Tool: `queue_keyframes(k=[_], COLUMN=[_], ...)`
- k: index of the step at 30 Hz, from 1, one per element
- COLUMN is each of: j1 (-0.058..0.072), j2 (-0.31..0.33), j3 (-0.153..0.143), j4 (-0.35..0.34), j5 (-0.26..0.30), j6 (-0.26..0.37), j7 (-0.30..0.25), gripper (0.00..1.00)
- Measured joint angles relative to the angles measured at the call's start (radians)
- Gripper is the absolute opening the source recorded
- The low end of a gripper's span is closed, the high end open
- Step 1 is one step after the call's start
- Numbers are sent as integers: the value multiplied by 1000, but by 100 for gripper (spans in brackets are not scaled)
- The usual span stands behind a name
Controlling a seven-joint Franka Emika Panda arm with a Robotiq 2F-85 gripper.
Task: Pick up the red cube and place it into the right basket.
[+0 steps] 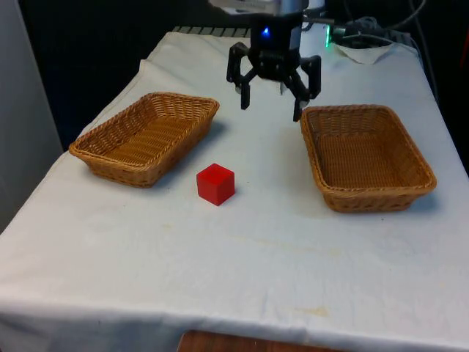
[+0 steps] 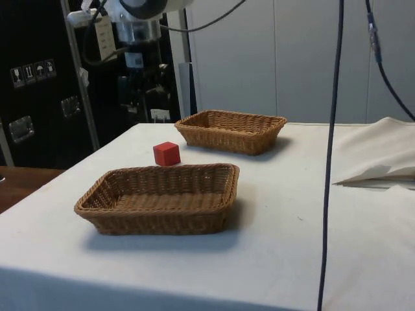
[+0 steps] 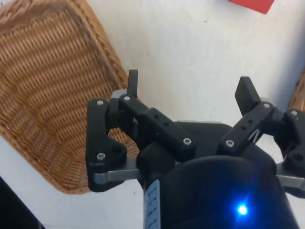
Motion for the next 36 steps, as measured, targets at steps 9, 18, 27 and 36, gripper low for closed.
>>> queue_keyframes(k=[9, 18, 27, 36], j1=[-21, -38, -57, -75], j2=[51, 106, 165, 232], j3=[-2, -8, -28, -51], j4=[9, 13, 40, 90], j5=[68, 149, 221, 229], j6=[46, 98, 120, 120], j7=[-43, -101, -181, -218], gripper=[100, 100, 100, 100])
